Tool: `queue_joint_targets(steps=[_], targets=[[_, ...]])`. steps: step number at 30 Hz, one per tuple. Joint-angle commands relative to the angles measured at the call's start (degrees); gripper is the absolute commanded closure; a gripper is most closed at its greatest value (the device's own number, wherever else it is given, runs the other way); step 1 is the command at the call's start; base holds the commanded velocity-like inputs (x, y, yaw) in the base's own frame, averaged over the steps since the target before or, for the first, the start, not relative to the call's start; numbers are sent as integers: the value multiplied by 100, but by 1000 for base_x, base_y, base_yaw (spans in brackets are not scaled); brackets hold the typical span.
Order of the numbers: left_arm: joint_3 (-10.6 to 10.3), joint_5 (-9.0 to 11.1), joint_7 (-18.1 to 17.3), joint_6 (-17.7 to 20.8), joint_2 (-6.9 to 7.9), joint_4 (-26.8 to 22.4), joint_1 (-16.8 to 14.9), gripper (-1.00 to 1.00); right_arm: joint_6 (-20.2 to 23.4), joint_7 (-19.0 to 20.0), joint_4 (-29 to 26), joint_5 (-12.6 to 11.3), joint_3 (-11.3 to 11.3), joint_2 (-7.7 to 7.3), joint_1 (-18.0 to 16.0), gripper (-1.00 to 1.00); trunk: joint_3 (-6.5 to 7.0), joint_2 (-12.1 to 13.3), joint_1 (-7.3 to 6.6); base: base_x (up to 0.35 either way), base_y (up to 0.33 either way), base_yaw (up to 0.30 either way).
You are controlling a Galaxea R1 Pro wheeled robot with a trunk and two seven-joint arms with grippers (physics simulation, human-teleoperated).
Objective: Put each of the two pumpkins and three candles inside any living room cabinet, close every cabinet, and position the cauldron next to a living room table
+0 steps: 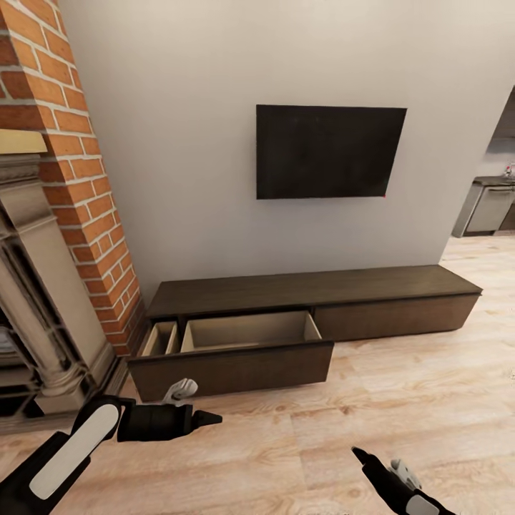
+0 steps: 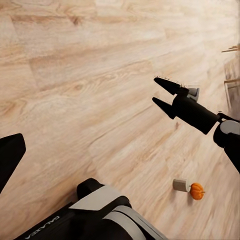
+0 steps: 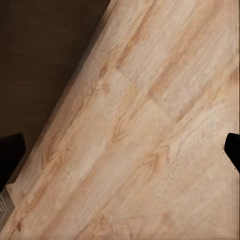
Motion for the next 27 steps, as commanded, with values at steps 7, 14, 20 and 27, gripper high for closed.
queue_joint_targets(steps=[7,14,20,27], targets=[[-15,-38,89,2,-29,6,-22,-100,12,16,66,-58,42,-6,-4,-100,-5,-3,-1,-2,0,-262],[-148,-29,323,1,-40,72,-15,-100,-163,10,168,-54,42,-9,-4,-100,-5,-3,-1,0,0,-293],[-240,-27,341,1,-44,87,-14,-100,-203,11,185,-54,46,-16,-4,-100,-5,-3,-1,0,0,-292],[-382,-31,351,-6,-44,200,-14,-100,-451,32,182,-47,51,-48,83,-100,-5,-3,-1,0,0,-75]])
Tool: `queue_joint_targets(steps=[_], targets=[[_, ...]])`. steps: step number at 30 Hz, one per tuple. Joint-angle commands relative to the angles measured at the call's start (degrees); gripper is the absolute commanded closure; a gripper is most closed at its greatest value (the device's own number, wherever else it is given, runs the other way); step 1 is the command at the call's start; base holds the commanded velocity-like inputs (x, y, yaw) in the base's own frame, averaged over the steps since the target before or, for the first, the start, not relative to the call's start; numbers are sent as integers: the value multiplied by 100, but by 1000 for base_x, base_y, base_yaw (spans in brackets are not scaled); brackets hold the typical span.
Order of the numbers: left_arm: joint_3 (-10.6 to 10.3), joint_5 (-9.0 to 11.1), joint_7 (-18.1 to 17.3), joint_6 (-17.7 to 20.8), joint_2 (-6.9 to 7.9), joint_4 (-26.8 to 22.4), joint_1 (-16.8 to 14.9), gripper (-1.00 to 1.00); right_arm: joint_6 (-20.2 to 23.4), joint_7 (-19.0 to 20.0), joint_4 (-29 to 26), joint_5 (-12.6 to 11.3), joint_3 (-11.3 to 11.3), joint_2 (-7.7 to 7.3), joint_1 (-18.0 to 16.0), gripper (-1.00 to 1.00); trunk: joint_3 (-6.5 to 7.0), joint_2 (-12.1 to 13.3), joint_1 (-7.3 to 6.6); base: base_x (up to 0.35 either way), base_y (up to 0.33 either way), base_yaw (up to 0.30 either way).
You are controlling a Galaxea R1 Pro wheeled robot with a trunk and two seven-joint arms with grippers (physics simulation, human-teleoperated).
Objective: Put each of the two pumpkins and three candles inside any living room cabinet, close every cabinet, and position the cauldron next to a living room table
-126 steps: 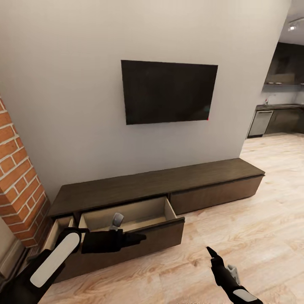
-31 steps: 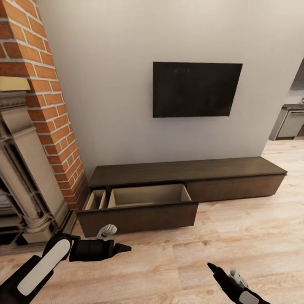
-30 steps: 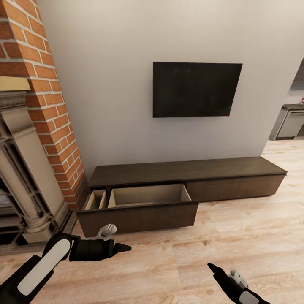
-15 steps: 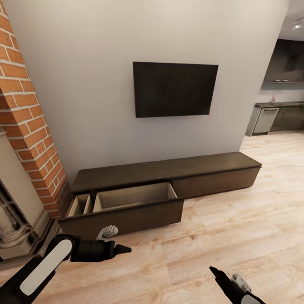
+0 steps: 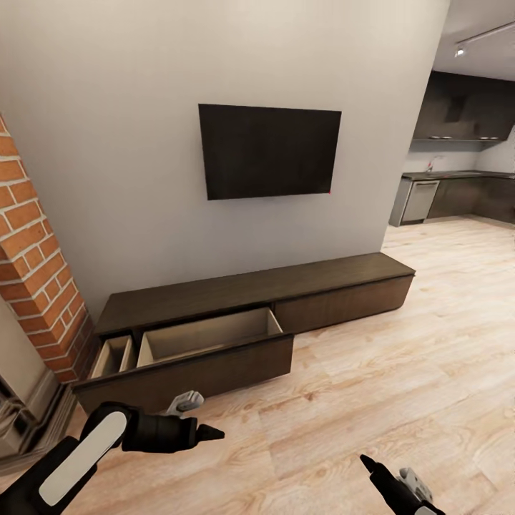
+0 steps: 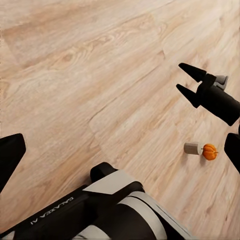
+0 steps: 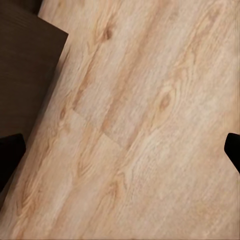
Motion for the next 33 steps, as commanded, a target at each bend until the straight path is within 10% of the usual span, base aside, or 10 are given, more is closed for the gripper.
queue_joint_targets(steps=[1,33], targets=[[-13,9,5,7,4,30,-6,-100,-34,34,15,-40,48,0,-1,-100,-5,-3,0,0,0,-10],[-179,-6,5,6,12,250,-6,-100,-71,125,6,-49,39,-1,28,-100,82,-3,0,0,0,-125]])
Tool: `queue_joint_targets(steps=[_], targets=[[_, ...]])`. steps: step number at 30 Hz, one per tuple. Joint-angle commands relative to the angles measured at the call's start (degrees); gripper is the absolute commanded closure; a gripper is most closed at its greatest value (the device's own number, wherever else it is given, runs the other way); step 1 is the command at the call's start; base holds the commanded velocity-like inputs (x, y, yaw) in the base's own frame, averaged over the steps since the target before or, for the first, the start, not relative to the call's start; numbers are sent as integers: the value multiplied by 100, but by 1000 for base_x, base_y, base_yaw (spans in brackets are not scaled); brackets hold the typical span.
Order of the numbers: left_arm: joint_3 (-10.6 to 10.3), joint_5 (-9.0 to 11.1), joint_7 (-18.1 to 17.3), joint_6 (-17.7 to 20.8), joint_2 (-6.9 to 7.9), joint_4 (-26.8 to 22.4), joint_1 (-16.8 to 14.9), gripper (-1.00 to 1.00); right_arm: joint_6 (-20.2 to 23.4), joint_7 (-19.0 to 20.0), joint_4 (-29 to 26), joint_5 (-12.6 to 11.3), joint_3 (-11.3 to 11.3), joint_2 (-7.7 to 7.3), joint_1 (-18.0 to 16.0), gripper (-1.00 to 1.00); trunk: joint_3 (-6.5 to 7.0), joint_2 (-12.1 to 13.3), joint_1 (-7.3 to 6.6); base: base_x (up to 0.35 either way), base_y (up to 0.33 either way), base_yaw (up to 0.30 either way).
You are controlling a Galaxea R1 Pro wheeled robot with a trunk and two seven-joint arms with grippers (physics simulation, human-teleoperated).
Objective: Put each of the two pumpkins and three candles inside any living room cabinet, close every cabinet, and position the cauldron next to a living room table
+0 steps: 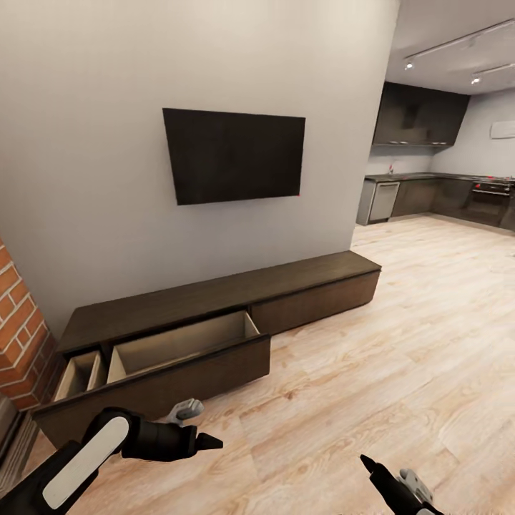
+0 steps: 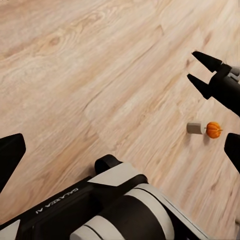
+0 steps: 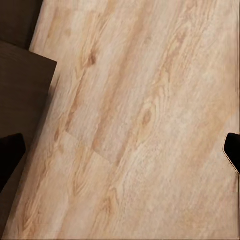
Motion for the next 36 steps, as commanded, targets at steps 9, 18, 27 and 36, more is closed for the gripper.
queue_joint_targets(steps=[9,18,27,36], targets=[[56,-33,113,12,-172,-253,-111,-100,53,-167,19,-37,48,-2,-7,-100,55,-3,0,0,0,-226],[28,-1249,1594,26,-1213,-270,-375,-100,1146,-1903,-157,-24,40,1,-20,-100,115,-3,0,0,0,-222],[23,-1377,1782,17,-1303,-221,-382,-100,1305,-3243,-1129,5,59,0,-25,-100,180,-3,0,0,0,-209],[11,-1377,1780,16,-1300,-268,-382,-100,1439,-3305,-1413,15,232,-8,-25,-100,243,-3,0,0,0,-196]])
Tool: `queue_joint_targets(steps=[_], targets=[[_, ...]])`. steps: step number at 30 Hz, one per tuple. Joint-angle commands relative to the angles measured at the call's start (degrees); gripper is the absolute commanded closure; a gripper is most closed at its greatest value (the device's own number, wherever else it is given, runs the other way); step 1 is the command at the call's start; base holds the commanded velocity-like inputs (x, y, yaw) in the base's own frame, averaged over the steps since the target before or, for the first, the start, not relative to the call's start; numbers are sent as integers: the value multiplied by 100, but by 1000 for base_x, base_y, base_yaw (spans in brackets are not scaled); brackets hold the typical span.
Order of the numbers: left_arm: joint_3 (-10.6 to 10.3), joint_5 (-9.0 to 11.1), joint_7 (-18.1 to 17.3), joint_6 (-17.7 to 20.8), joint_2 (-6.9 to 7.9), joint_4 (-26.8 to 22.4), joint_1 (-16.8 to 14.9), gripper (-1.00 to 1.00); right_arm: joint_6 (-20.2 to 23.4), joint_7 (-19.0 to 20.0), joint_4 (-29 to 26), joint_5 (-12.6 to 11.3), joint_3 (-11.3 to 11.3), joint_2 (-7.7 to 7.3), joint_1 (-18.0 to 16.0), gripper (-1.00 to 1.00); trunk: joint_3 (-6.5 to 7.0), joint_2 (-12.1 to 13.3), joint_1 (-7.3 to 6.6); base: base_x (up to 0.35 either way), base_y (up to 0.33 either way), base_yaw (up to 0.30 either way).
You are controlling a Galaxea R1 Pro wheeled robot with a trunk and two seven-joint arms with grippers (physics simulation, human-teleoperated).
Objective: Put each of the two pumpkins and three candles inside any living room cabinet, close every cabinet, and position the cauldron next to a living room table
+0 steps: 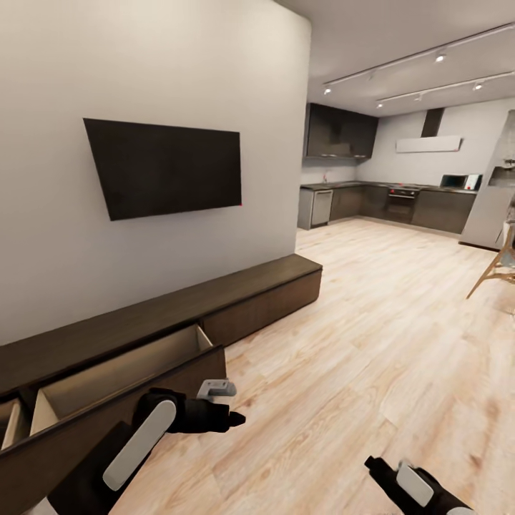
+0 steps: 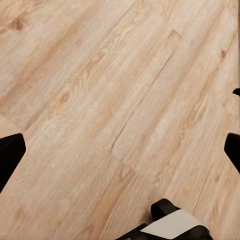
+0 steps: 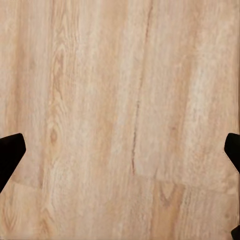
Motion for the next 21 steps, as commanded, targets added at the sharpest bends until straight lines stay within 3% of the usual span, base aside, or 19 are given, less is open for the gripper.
queue_joint_targets(steps=[1,6,13,21], targets=[[-9,60,60,4,7,-9,-5,-100,37,-45,-65,-43,160,-5,-2,-100,1,-3,0,0,0,-176],[-14,60,60,4,7,-12,-5,-100,66,-86,-177,-70,445,-5,-3,-100,39,-3,0,0,0,-163],[1,51,60,4,12,-13,-5,-100,54,-277,-193,-83,495,-5,-3,-100,90,-3,0,0,0,-134],[40,35,60,4,33,-65,-5,-100,47,-335,-192,-72,499,-1,-2,-100,102,-3,0,9,0,-28]])
